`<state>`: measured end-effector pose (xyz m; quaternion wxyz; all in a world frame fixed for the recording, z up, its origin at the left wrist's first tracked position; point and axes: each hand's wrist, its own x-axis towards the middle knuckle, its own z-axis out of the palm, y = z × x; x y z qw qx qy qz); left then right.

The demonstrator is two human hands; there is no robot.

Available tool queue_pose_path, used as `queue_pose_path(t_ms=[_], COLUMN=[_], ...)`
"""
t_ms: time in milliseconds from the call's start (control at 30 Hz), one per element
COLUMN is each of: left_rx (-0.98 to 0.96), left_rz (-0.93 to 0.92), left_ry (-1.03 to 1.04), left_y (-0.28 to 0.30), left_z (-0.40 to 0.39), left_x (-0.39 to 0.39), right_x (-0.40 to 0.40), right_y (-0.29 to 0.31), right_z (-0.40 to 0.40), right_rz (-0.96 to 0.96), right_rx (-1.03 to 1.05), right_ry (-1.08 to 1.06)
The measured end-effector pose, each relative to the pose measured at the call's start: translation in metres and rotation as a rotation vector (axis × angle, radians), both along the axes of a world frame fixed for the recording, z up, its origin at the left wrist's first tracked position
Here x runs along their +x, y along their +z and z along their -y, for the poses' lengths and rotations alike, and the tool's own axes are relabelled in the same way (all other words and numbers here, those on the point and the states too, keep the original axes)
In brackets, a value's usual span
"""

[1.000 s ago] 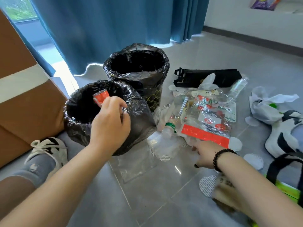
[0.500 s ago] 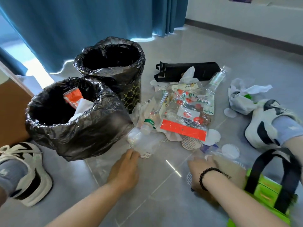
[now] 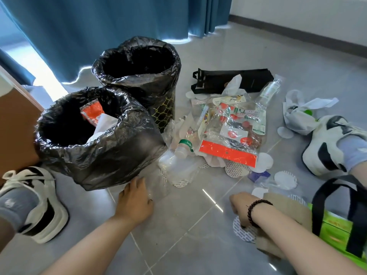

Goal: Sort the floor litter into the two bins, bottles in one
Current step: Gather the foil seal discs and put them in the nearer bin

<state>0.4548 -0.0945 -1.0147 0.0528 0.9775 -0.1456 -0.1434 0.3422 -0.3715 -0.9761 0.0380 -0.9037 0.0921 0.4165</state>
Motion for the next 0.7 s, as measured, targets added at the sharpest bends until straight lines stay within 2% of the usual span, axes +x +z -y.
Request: queue_pose_path(t_ms=[133, 300, 400, 500, 700], left_rx=[0.009, -0.070, -0.047, -0.169, -0.390], left_rz=[-0.053, -0.081, -0.119, -0.091, -0.263], left_ry=[0.054, 0.179, 0.150, 0.073, 0.029], left_y=[0.001, -0.003, -0.003, -0.001, 0.028], left_z=[-0.002, -0.015, -0.027, -0.035, -0.034], left_x=[0.011, 0.021, 0.014, 0.008, 0.002], right_x=[0.003, 0.023, 0.039, 0.057, 0.088], right_y=[0.008, 0.039, 0.067, 0.097, 0.156], right_z=[0.004, -0.001, -0.014, -0.032, -0.076], right_rz=[0.133, 0.539, 0.727, 0.866, 1.052], right_rx=[0.173, 0.433, 0.649, 0.809, 1.091], right_ry=[-0.092, -0.344, -0.504, -0.595, -0.741])
